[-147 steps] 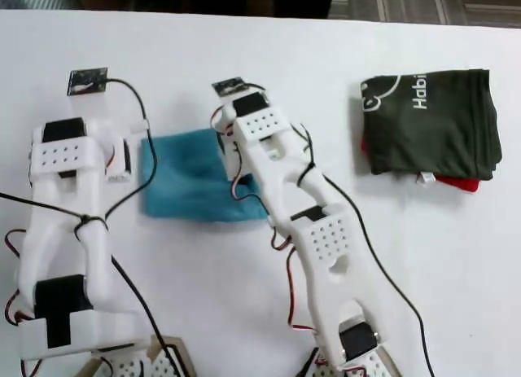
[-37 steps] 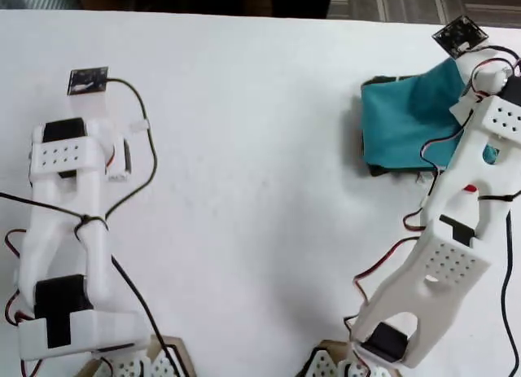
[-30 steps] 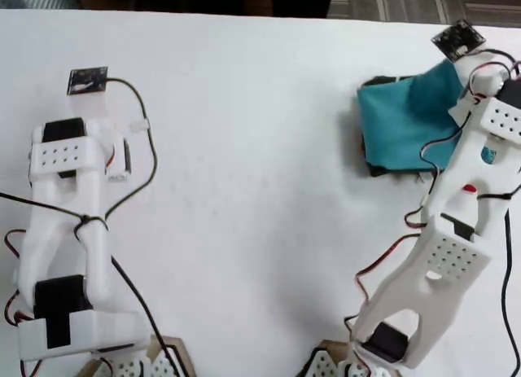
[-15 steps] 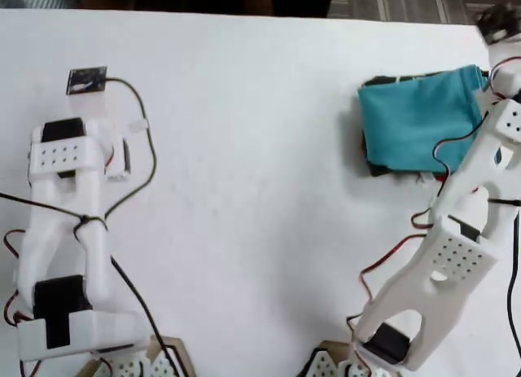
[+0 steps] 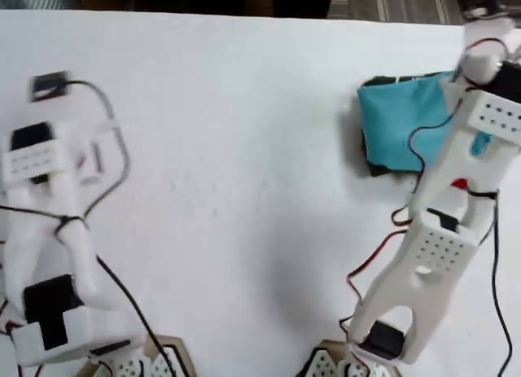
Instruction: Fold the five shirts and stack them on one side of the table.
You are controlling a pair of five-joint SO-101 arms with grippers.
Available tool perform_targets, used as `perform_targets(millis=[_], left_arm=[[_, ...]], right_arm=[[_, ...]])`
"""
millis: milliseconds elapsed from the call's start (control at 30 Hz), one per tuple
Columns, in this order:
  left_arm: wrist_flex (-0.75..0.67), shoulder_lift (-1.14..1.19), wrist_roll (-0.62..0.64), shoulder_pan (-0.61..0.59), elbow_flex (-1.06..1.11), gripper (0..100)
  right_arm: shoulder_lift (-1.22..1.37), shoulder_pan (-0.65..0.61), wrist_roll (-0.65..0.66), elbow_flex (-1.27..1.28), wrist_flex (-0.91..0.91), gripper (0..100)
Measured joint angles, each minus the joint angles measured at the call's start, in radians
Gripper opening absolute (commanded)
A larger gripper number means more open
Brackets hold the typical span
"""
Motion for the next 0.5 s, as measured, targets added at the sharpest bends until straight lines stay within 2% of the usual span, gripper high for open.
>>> perform_targets(millis=[100,233,300,400,500], left_arm=[[-0.015,0.0,-0.071,-0.143,-0.032,6],[-0.071,0.0,-0.236,-0.328,-0.084,23],[-0.112,0.0,-0.318,-0.414,-0.112,29],[-0.155,0.068,-0.407,-0.52,-0.19,28],[-0.167,0.222,-0.443,-0.595,-0.302,27]], right_arm=[[-0.002,-0.021,-0.002,-0.029,0.008,8.9],[-0.078,-0.023,-0.026,0.048,0.008,17.5],[-0.164,-0.028,-0.026,0.133,0.008,17.2],[-0.321,-0.048,-0.026,0.318,0.009,15.2],[-0.502,-0.086,-0.026,0.562,0.009,15.1]])
